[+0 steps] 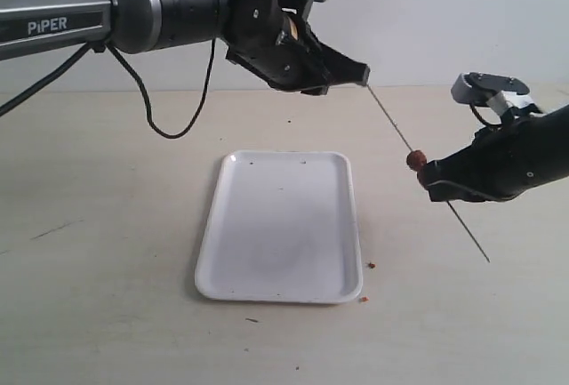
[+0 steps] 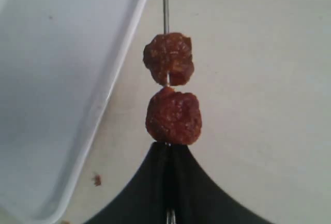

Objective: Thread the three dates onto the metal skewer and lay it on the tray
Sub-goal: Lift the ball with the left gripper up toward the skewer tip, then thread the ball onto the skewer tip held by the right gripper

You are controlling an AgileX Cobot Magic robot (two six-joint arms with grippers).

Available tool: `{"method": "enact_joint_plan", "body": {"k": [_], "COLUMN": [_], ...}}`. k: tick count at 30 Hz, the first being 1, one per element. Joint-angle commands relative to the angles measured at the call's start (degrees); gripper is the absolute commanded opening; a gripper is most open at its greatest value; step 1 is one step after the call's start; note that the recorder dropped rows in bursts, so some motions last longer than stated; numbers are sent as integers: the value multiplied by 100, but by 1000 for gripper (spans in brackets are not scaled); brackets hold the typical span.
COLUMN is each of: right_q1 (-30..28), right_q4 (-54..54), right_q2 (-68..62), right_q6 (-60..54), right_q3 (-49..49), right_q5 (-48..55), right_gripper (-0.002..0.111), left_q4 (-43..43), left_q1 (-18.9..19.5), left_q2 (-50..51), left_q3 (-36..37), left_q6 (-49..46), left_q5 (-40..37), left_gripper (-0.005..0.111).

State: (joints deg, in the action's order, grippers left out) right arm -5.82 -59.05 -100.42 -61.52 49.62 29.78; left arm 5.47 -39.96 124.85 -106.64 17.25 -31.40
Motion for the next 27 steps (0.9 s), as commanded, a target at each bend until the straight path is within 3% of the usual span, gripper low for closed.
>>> {"method": "enact_joint_plan", "body": {"k": [1, 5, 9, 16, 27], "right_q1": [-22, -22, -22, -22, -22], "right_q4": [-65, -826, -1593, -1559, -1739], "right_q2": [-63, -63, -63, -63, -63], "right_q6": [-96, -803, -1586, -1653, -1922], "right_q3": [-22, -183, -385, -410, -410], "right_q5": [797, 961, 1138, 1778, 2107], "right_gripper": [0, 0, 0, 0, 0], "left_q4": [-69, -292, -1167, -2094, -2275], "left_q1": [-1, 107, 303, 640, 811], "left_q2": [-112, -112, -112, -112, -112], "left_q3": [7, 7, 7, 7, 7], "left_q6": [1419, 1927, 1937, 1937, 1963], "left_q5": [66, -67, -119, -107, -68], "left_gripper": [24, 24, 24, 24, 24]}}
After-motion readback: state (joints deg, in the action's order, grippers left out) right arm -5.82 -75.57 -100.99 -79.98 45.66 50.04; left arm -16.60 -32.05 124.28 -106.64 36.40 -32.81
